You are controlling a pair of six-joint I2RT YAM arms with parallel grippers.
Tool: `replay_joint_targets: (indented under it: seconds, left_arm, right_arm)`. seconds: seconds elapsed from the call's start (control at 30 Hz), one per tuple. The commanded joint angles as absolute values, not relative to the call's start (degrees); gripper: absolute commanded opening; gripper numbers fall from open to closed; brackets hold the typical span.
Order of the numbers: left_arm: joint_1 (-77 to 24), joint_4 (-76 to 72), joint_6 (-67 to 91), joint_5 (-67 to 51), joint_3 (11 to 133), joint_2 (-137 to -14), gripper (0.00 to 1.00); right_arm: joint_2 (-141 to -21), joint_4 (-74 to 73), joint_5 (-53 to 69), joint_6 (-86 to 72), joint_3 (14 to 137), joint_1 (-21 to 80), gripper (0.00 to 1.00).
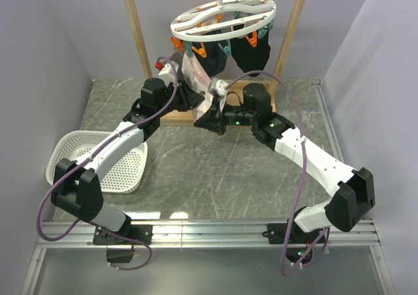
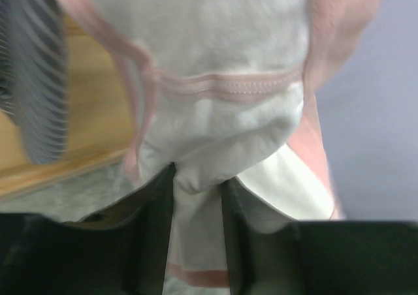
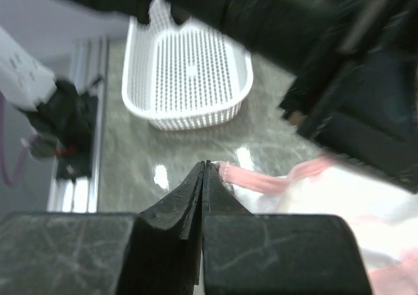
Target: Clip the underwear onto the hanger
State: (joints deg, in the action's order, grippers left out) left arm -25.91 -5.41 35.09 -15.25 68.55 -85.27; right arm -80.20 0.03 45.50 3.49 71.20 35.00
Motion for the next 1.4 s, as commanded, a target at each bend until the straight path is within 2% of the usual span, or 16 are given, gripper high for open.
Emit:
replay_joint_targets:
  seconds: [0.0,0.03,0.1,0.17,0.3,0.33,0.37,0.43,0.47,0.53,0.83,0.93,1.0,1.07,1.17,1.37]
  left_arm:
    - [-25.93,-9.22,37.96,-19.76,70.67,-85.52,0.30]
    - [-25.67,-10.79,38.58,-20.38,70.32,-85.43,0.24]
    - [-25.05,-12.91,40.59,-22.23,68.65,-84.82,0.06]
    - [-24.00,-15.98,42.09,-24.08,66.90,-84.29,0.00]
    - [-21.45,-21.79,47.62,-28.73,64.96,-84.20,0.00]
    - [-20.92,-22.49,48.07,-30.05,64.78,-84.20,0.00]
    - [-20.66,-23.72,48.42,-30.75,64.86,-84.20,0.00]
    - [-20.48,-24.96,49.30,-31.99,64.95,-84.37,0.00]
    - [-20.39,-25.48,49.57,-33.21,65.13,-84.46,0.00]
    - [-20.13,-26.54,49.75,-33.84,65.21,-84.55,0.00]
    - [-18.90,-29.18,50.71,-36.39,64.16,-84.38,0.00]
    - [-18.81,-29.62,50.80,-36.91,63.98,-84.37,0.00]
    - [-18.81,-30.06,51.06,-37.52,64.25,-84.46,0.00]
    - [-18.81,-30.15,51.24,-37.79,64.68,-84.64,0.00]
    - [-18.72,-30.41,51.24,-38.76,65.21,-84.73,0.00]
    - [-18.63,-31.38,50.89,-40.25,65.57,-84.20,0.00]
  right_arm:
    - [-81.47,-8.26,41.14,16.08,73.13,37.35,0.00]
    - [-81.74,-8.26,40.09,16.52,72.78,37.27,0.00]
    - [-81.74,-8.09,38.85,17.05,72.25,37.35,0.00]
    - [-81.47,-7.56,36.75,18.01,71.11,37.53,0.00]
    - [-82.79,-10.70,31.56,22.05,72.06,39.28,0.00]
    - [-83.75,-11.51,30.86,24.06,73.38,40.07,0.03]
    - [-83.93,-11.95,30.24,24.69,73.65,40.43,0.18]
    - [-82.89,-10.91,29.71,24.44,72.96,40.34,0.33]
    - [-82.18,-10.46,29.36,24.17,72.34,40.34,0.48]
    - [-79.73,-10.28,28.74,22.52,70.85,39.47,0.54]
    - [-73.65,-6.85,47.17,3.17,66.88,19.87,0.59]
    - [-75.57,-4.93,50.43,-1.39,66.53,17.23,0.65]
    - [-79.08,-3.43,52.81,-4.20,67.67,16.79,0.74]
    - [-82.25,-1.68,55.88,-7.28,68.81,16.61,0.77]
    - [-88.75,7.70,57.82,-21.05,69.26,15.39,0.78]
    - [-98.16,41.61,56.25,-62.00,62.23,12.22,0.78]
